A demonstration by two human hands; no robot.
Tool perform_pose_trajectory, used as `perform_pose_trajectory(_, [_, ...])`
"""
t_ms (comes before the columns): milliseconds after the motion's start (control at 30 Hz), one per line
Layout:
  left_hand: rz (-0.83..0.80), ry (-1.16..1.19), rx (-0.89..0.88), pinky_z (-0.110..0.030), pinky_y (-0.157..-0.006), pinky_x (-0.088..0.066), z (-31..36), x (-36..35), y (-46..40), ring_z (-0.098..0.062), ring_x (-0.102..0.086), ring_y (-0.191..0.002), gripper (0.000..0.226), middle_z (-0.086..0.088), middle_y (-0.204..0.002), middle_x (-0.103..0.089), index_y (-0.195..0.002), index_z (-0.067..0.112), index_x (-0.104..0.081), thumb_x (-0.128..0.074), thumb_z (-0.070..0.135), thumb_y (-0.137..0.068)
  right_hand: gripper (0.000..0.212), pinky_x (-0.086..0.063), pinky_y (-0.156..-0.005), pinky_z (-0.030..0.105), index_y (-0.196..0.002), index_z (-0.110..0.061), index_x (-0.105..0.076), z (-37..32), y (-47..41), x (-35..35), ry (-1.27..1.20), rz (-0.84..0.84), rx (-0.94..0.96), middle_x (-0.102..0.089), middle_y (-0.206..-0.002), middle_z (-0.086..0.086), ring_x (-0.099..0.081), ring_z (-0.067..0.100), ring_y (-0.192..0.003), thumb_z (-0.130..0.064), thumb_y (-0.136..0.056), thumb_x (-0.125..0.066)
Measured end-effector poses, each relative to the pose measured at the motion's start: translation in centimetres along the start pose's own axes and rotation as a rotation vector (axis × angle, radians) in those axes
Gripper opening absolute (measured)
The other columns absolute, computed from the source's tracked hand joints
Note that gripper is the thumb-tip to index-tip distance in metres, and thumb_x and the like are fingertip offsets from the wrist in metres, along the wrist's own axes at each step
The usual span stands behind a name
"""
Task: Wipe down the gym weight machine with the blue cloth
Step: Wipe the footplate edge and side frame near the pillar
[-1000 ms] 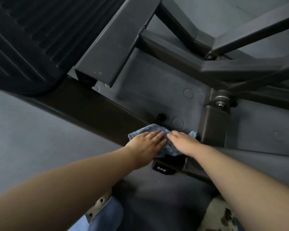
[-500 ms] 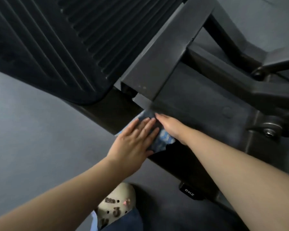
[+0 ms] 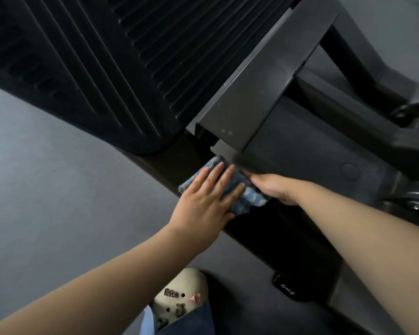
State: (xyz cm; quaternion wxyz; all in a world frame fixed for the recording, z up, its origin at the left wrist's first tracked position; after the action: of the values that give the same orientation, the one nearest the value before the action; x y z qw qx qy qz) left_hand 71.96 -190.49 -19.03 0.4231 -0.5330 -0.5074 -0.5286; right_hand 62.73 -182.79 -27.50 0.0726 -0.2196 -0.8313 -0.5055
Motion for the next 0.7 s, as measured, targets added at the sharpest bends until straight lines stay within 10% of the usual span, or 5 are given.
perform_pose_trajectory(167, [-0.049, 0.055, 0.024, -0.04, -0.107, -0.022, -3.0, 0.4, 0.5, -0.029, -0.049, -0.126, 0.062, -0.011, -0.138, -0.05, -0.129, 0.021, -0.057, -0.031, 0.051, -0.081, 0.041, -0.047, -0.083, 0.031, -0.09, -0.019, -0.062, -2.2, -0.6, -0.9, -0.197, -0.076, 0.008, -0.065, -0.107, 0.008, -0.061, 0.02, -0.091, -0.049, -0.097, -0.035])
perform_pose_trajectory(500, [-0.058, 0.042, 0.082, -0.047, -0.109, -0.029, -3.6, 0.6, 0.7, -0.034, -0.046, -0.128, 0.062, -0.013, -0.139, -0.049, -0.132, 0.023, -0.054, -0.03, 0.051, -0.082, 0.065, -0.037, -0.108, 0.037, -0.123, -0.019, -0.058, -2.9, -0.8, -1.1, -0.064, -0.144, 0.087, -0.064, -0.12, 0.007, -0.058, 0.021, -0.112, -0.065, -0.088, -0.03])
perform_pose_trajectory(700, [-0.118, 0.049, -0.15, -0.045, -0.108, -0.027, 3.6, -1.1, -0.6, -0.031, -0.05, -0.125, 0.069, -0.01, -0.135, -0.054, -0.124, 0.028, -0.061, -0.074, 0.057, -0.062, 0.056, -0.036, -0.105, 0.028, -0.134, -0.022, -0.05, 4.7, 2.0, 0.5, 0.097, -0.1, 0.051, -0.057, -0.129, 0.003, -0.054, 0.015, -0.111, -0.055, -0.093, -0.031])
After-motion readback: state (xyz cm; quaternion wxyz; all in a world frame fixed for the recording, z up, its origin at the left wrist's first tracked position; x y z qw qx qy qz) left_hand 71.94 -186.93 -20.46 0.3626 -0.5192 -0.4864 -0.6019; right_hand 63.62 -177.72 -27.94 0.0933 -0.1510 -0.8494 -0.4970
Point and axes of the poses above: each hand's wrist, its own y-axis away from the middle knuckle, its own x-axis out of the back of the hand, z = x × y, the point moved 9 cm from there along -y, towards the middle knuckle
